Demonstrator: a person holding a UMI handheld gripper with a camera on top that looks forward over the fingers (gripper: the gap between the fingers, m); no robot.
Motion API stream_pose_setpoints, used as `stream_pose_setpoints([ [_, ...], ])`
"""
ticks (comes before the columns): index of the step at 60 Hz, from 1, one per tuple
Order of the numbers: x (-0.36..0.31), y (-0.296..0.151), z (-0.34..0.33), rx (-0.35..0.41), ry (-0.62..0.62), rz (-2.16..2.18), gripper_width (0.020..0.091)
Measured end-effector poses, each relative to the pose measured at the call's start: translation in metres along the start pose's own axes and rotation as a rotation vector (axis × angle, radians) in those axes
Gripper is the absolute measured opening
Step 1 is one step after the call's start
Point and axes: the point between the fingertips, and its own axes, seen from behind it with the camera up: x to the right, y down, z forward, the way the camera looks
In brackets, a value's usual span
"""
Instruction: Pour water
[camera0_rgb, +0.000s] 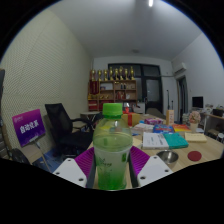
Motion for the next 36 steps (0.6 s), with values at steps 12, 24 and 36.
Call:
stream_pose_setpoints([
  [12,-0.017,-0.004,0.000,0.000,-0.084,0.089,0.0403],
  [24,0.000,-0.024,0.008,-0.106,-0.291,0.908,0.0405],
  [36,0.012,-0.047,0.000,-0.181,-0.370,1.645,0.0403],
])
